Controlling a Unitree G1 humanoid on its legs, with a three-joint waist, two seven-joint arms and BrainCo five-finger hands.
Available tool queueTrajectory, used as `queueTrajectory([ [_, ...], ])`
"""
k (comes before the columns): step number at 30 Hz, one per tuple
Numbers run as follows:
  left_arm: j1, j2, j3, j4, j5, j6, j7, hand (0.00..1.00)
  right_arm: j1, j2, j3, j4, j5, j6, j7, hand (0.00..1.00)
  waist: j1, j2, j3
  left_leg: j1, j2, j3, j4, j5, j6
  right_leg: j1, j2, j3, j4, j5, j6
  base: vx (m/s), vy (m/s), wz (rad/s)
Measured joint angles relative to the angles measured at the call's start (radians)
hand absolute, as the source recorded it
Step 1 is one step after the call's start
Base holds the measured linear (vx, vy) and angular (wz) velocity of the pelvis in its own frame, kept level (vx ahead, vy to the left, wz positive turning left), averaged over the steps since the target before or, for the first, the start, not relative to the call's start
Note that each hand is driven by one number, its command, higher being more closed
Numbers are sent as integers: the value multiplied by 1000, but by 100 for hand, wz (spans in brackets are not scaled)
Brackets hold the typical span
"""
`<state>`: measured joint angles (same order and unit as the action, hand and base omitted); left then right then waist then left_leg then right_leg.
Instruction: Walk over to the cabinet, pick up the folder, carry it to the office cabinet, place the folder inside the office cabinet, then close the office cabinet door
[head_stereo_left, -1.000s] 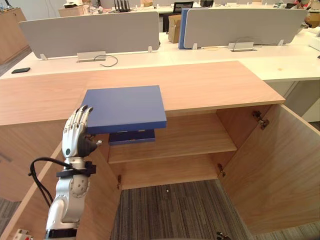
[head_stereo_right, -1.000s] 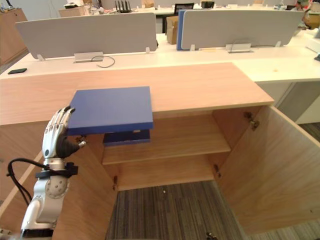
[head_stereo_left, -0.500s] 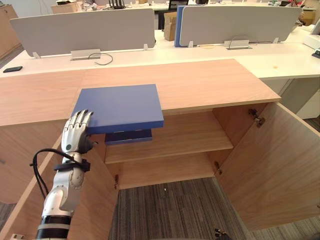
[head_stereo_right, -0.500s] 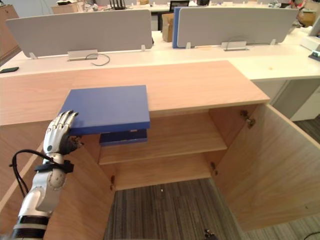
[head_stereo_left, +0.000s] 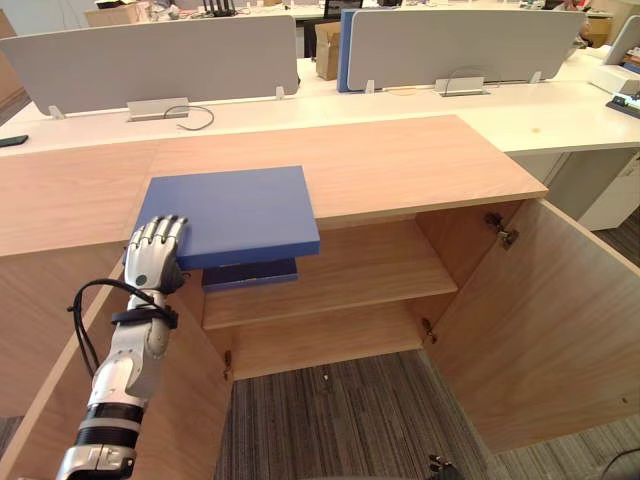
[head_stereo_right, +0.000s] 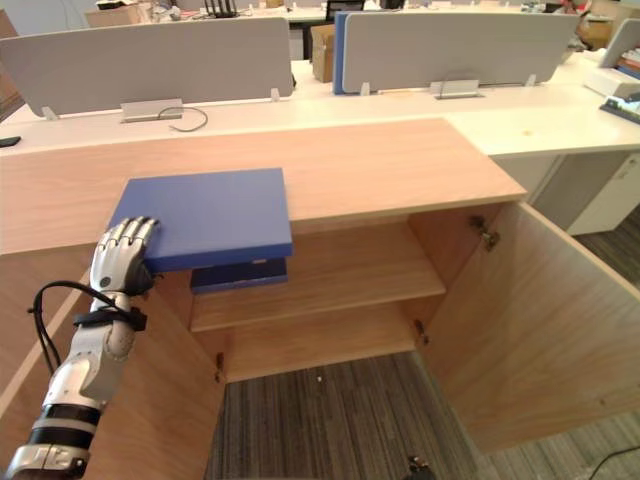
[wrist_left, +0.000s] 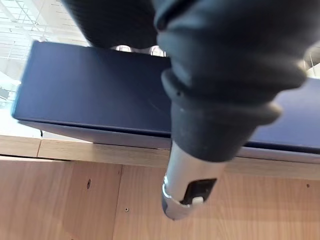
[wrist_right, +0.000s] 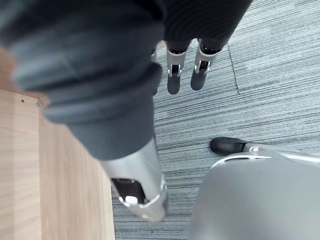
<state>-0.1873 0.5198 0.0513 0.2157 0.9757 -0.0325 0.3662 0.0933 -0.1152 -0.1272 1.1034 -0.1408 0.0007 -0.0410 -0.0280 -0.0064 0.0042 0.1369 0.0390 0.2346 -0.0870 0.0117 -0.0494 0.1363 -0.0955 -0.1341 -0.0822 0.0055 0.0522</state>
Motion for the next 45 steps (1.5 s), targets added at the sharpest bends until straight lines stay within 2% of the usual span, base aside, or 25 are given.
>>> queueTrajectory([
  [6, -63, 40, -22, 38, 37, 6, 58, 100, -1, 0, 0, 0, -2, -1, -13, 0, -3, 0, 0, 1, 0, 1, 0, 1, 0, 0, 0, 1, 0, 2, 0, -44, -7, -1],
  [17, -166, 68, -47, 148, 54, 18, 74, 100, -5, 0, 1, 1, -2, -3, -21, 0, -19, 0, 0, 3, 0, 4, 0, 1, -1, 0, 1, 4, 0, 2, 0, -24, -6, 0],
  [19, -163, 55, -44, 138, 51, 29, 76, 100, -4, 0, 0, 5, -2, -3, -21, 0, -21, 0, 0, 3, 0, 4, 0, 1, -1, 0, 1, 4, 0, 2, 0, -36, -9, 0],
  [20, -144, 22, -28, 99, 48, 42, 74, 100, -4, 0, 0, 10, -2, -4, -21, 0, -20, 0, 0, 2, 0, 4, 0, 1, -1, 0, 1, 4, 0, 2, 0, 0, 0, 0],
  [24, -4, -169, 38, -146, -105, 40, 85, 100, 1, 2, -8, 11, 2, 0, -29, 0, -15, -1, 1, 1, -1, 3, 0, 0, -1, -1, -1, 4, 0, 2, 0, 0, 0, 0],
  [27, 126, -328, 30, -324, -371, -47, 76, 100, 0, 6, -11, 9, 7, 4, -29, 0, -11, 0, 1, 2, 0, 3, -2, 0, -1, 0, 0, 4, 0, 2, 0, 0, 0, 0],
  [29, 178, -364, 10, -370, -498, -87, 53, 100, 0, 8, -11, 3, 20, 8, -29, 0, -10, 2, -1, 2, 0, 3, -4, 0, -1, 0, 0, 4, 0, 2, 0, 0, 0, 0],
  [31, 238, -388, -7, -412, -683, -137, -11, 100, 5, 9, -4, -23, 75, 10, -29, 0, -9, 4, -1, 2, 1, 4, -5, 1, -1, 0, 1, 4, 0, 2, 0, 0, 0, 0],
  [33, 287, -393, -16, -429, -978, -173, -125, 100, 20, 11, 24, -101, 146, 9, -29, 0, -11, 5, -2, -1, 3, 9, -4, 1, -1, -8, 1, 15, 3, 2, 0, 0, 0, -11],
  [35, 342, -415, -25, -444, -1169, -173, -194, 100, 34, 11, 76, -215, 206, 7, -27, 0, -11, 6, -4, -15, 5, 30, -4, 0, -2, -36, 4, 35, 11, 4, 3, -20, -3, -26],
  [36, 371, -440, -28, -445, -1280, -172, -231, 100, 50, 17, 94, -318, 297, -1, -13, 0, -11, 6, -4, -27, 5, 32, 0, 1, -1, -50, 4, 38, 14, 7, 5, -16, -13, -14],
  [40, 434, -473, -23, -509, -1382, -161, -254, 100, 93, 40, 109, -542, 504, -29, 20, 0, -14, 5, -3, -29, 6, 34, 1, 2, -1, -49, 5, 39, 18, 7, 6, 2, -4, -1],
  [42, 450, -478, -14, -552, -1416, -160, -267, 100, 102, 57, 111, -719, 586, -40, 42, 0, -11, 4, -2, -27, 11, 33, 1, 1, -1, -49, 7, 38, 24, 7, 6, -15, -12, 0],
  [45, 451, -479, -9, -585, -1456, -160, -292, 100, 89, 58, 112, -969, 601, -81, 63, 0, -6, 4, 2, -19, 16, 33, 1, 1, -1, -48, 9, 38, 35, 7, 7, -68, -26, -1],
])
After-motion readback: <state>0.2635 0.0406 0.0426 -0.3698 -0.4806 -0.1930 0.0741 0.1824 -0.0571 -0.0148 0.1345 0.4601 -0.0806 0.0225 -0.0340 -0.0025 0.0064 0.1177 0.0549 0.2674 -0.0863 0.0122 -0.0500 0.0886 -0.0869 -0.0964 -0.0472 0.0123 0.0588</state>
